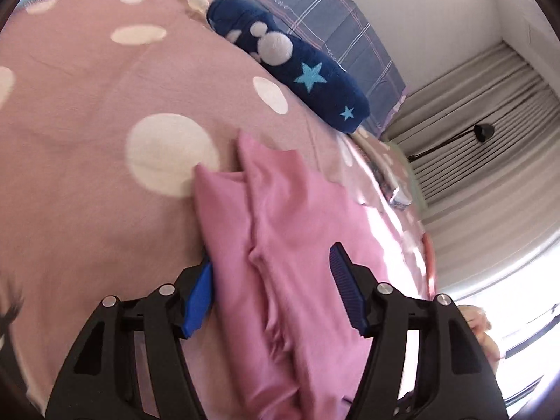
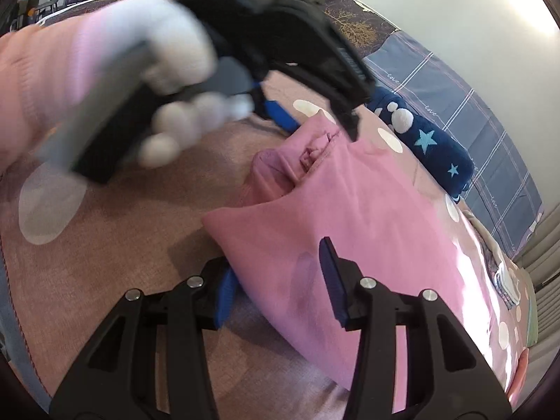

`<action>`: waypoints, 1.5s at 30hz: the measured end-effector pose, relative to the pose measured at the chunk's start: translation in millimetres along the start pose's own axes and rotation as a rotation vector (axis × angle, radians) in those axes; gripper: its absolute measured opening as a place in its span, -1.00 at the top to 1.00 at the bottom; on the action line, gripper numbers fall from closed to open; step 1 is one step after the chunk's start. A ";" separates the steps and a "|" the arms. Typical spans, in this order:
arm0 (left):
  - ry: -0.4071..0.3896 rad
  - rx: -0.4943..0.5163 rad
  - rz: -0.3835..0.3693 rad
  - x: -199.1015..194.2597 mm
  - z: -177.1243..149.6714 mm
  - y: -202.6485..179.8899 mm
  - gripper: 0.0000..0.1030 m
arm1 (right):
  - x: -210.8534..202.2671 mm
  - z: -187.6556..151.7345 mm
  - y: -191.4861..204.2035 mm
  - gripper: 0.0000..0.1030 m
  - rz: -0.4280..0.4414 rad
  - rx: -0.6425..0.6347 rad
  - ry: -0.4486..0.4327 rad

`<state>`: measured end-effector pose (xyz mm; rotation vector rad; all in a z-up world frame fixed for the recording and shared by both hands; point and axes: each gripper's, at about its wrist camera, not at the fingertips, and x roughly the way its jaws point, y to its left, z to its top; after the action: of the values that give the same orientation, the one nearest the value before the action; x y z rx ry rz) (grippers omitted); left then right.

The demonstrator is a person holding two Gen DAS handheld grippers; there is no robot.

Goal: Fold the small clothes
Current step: 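Grasp the shirt hem with the left tool while the right tool grasps it too, lifting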

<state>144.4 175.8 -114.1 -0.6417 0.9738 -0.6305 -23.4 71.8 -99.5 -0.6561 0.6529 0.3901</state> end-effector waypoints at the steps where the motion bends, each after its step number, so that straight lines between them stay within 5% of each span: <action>1: 0.007 -0.005 -0.006 5.8 2.8 0.7 -0.24 | 0.0 0.0 0.0 0.12 0.000 0.000 0.000; 8: 0.026 0.090 0.012 21.2 7.3 -11.1 -0.23 | -3.8 -12.1 0.5 0.12 -0.002 -0.034 -0.001; 10: 0.031 0.117 0.039 27.7 10.2 -15.4 -0.10 | 1.0 -8.9 3.4 0.12 -0.022 -0.040 -0.006; 15: 0.041 0.102 0.060 34.6 17.5 -6.3 0.60 | 8.7 -2.3 7.9 0.15 -0.047 -0.058 -0.016; 17: 0.046 0.076 0.039 37.1 20.7 0.9 0.68 | 10.3 -1.1 8.6 0.24 -0.054 -0.059 -0.019; 20: 0.044 0.089 0.053 37.2 20.9 -2.7 0.72 | 11.2 -0.4 10.7 0.73 -0.035 -0.060 -0.024; 23: 0.038 0.113 0.076 37.3 20.1 -9.4 0.77 | 9.7 -1.8 -1.4 0.86 0.000 0.010 -0.030; 40: -0.008 0.181 0.122 27.3 27.2 -72.6 0.78 | -24.0 -17.6 -61.7 0.90 0.112 0.301 -0.127; 45: -0.029 0.211 0.133 28.7 29.6 -103.9 0.78 | -41.4 -41.5 -101.8 0.91 0.213 0.485 -0.180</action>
<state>162.8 93.2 -41.1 -0.3950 0.9011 -0.5945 -18.2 -35.9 -52.8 -0.0884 0.6165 0.4616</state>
